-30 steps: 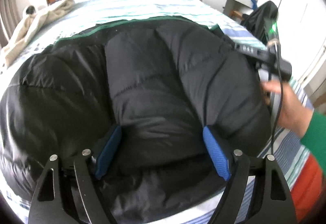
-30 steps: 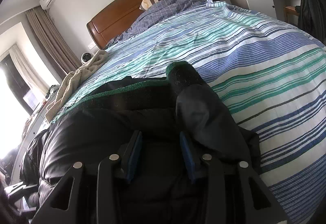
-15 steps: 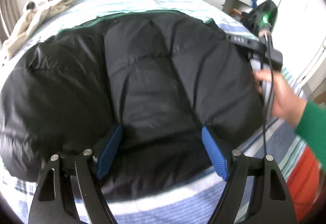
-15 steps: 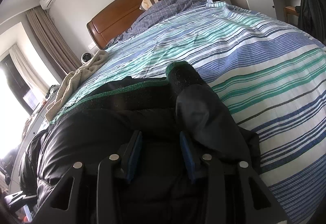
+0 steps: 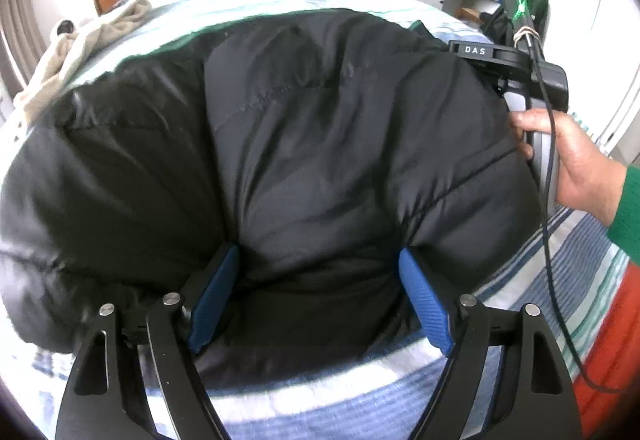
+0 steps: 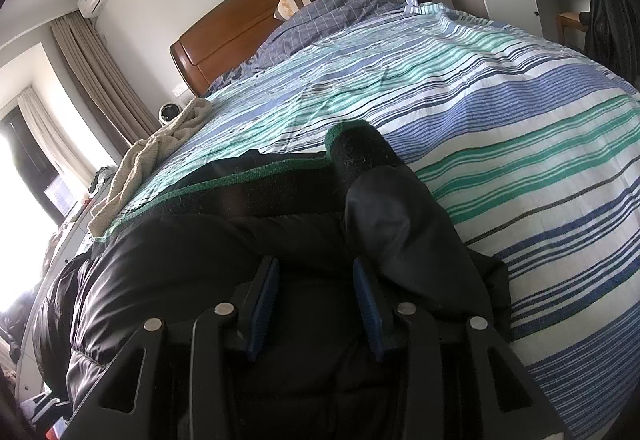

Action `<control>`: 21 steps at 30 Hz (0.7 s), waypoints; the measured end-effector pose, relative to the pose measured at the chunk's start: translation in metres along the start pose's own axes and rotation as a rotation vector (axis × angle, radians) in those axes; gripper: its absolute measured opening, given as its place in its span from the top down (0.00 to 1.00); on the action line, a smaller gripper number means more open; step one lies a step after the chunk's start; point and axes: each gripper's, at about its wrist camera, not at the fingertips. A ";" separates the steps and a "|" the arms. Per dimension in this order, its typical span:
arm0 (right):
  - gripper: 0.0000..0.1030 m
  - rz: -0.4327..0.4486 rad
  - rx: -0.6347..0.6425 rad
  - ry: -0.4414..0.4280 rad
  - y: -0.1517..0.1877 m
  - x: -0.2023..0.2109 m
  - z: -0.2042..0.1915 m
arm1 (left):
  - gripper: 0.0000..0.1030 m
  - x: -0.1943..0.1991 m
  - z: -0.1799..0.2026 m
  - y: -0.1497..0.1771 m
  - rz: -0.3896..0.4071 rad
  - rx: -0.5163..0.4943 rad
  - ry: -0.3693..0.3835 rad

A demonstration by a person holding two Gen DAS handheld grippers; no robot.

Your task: Fold large clothes

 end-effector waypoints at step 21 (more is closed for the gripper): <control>0.21 -0.009 -0.101 0.079 0.014 0.107 0.005 | 0.17 0.048 0.005 0.007 0.059 -0.002 -0.104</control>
Point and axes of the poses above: each gripper's, at about its wrist camera, not at the fingertips, and x roughly against the way its jaws point, z to its right, y to its underside, and after that the axes turned 7 degrees about x, right-handed
